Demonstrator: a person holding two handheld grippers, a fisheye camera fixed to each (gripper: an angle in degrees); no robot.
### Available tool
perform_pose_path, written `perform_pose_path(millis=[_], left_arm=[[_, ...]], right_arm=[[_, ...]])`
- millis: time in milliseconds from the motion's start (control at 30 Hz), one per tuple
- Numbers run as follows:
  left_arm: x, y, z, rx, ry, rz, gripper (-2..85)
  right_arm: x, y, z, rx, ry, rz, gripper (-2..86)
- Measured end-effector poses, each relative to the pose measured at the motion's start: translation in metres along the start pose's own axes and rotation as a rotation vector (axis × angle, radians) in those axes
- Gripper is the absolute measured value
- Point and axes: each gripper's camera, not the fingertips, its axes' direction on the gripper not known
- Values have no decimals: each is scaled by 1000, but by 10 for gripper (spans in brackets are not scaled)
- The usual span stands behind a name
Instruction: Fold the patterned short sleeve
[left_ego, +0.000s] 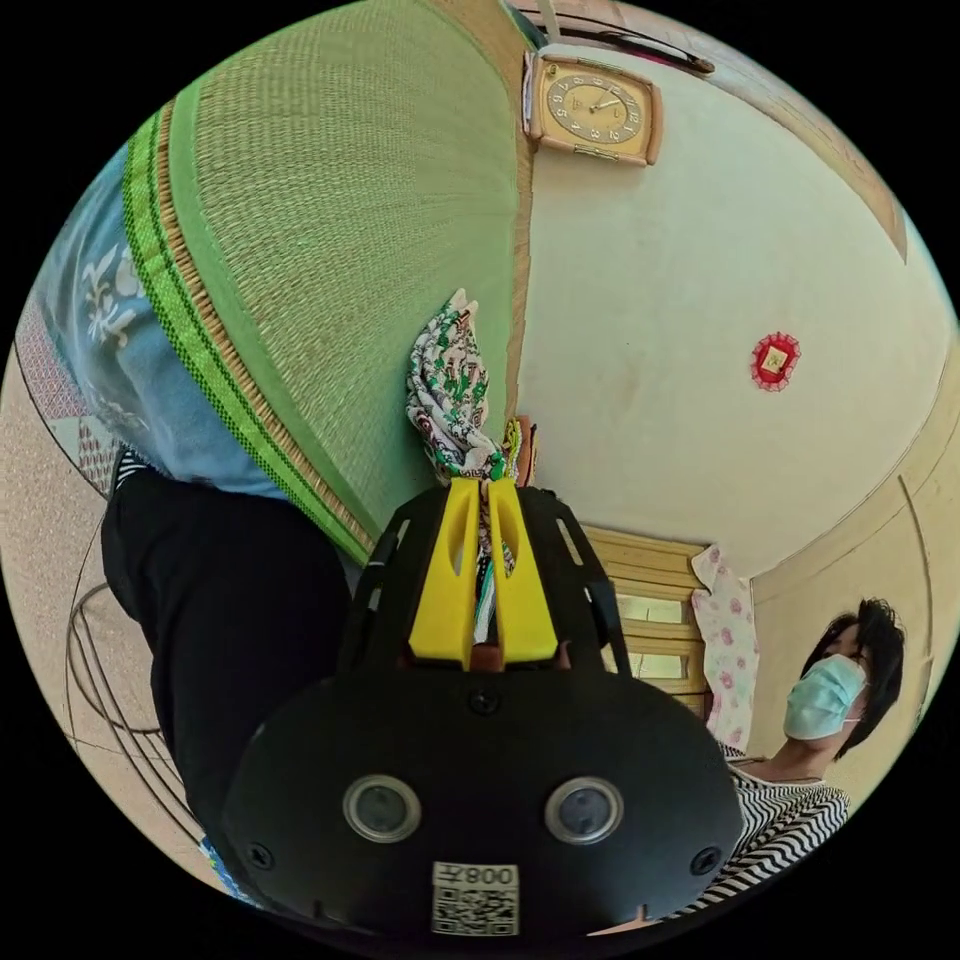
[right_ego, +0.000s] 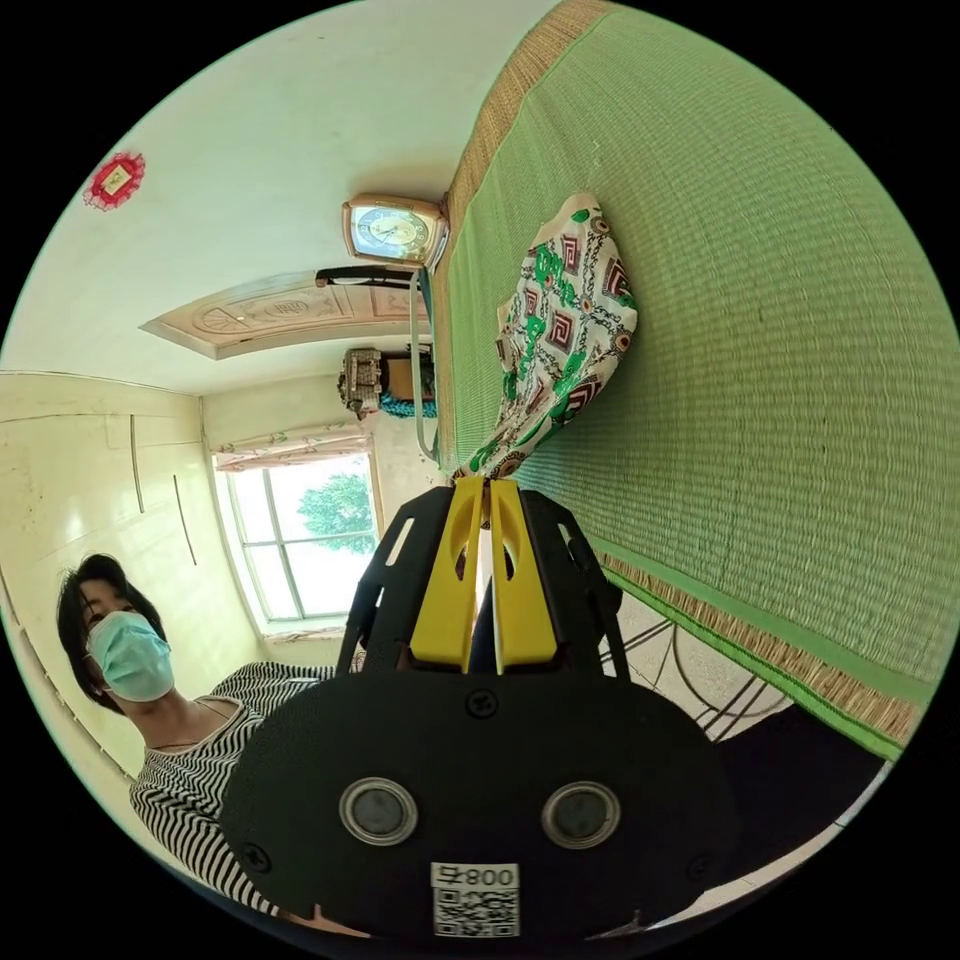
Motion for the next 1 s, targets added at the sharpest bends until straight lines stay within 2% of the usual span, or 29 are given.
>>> perform_pose_path(millis=[267,533,733,1000], left_arm=[[35,82,77,-127,15,175,16],[86,145,219,-266,91,375,15],[121,175,387,-392,80,507,15],[191,224,677,-499,168,682,15]], right_arm=[[-43,81,-34,24,-49,-82,8],[-112,150,-109,216,-135,-239,8],[-158,157,-185,360,-53,-318,7],[-246,146,-326,567,36,-434,6]])
